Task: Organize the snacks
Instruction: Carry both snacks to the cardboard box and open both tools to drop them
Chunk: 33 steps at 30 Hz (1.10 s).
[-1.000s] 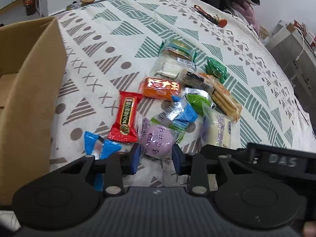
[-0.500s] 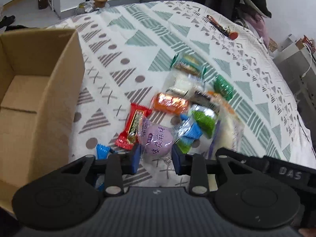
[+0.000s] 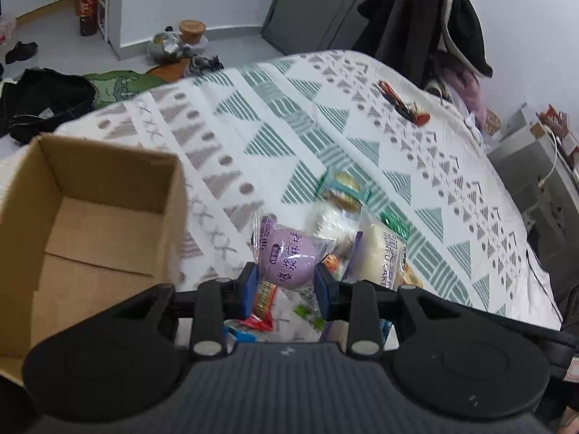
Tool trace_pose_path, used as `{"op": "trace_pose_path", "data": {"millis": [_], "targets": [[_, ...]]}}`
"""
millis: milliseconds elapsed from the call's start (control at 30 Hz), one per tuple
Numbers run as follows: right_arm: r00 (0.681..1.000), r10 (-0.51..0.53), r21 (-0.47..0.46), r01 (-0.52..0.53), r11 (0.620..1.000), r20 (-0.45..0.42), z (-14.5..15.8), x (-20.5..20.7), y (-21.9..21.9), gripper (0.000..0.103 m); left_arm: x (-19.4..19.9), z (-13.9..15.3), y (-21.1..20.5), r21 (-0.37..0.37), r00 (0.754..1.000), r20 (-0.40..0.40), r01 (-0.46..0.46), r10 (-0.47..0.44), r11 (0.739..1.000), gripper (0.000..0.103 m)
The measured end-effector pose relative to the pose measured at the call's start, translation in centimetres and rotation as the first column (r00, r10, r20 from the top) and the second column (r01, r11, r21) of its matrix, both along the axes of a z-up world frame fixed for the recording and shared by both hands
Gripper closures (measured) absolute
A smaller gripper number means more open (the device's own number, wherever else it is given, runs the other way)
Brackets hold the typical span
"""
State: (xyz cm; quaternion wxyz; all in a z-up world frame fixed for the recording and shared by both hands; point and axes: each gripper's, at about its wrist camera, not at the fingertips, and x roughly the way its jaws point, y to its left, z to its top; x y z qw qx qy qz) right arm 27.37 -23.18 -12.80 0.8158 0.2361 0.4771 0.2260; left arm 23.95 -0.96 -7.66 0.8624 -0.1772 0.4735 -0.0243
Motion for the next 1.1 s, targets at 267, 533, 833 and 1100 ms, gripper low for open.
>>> {"op": "trace_pose_path", "data": {"millis": [267, 533, 833, 1100], "targets": [[0.999, 0.047, 0.020, -0.047, 0.999, 0.022, 1.7, 0.6, 4.3, 0.073, 0.0, 1.8, 4.7, -0.006, 0.997, 0.041, -0.066, 0.066, 0.998, 0.071], [0.996, 0.085, 0.015, -0.085, 0.996, 0.018, 2.1, 0.6, 8.5, 0.073, -0.2, 2.0, 8.8, -0.005, 0.991, 0.056, -0.125, 0.125, 0.992, 0.071], [0.991, 0.134, -0.001, -0.134, 0.991, -0.002, 2.2, 0.8, 12.1, 0.073, -0.1, 0.8, 12.8, 0.062, 0.977, -0.001, -0.212, 0.212, 0.975, 0.067], [0.993, 0.121, 0.013, -0.121, 0.993, -0.011, 2.5, 1.1, 12.8, 0.046, -0.6, 1.3, 15.3, 0.062, 0.970, -0.008, -0.241, 0.242, 0.969, 0.054]]}}
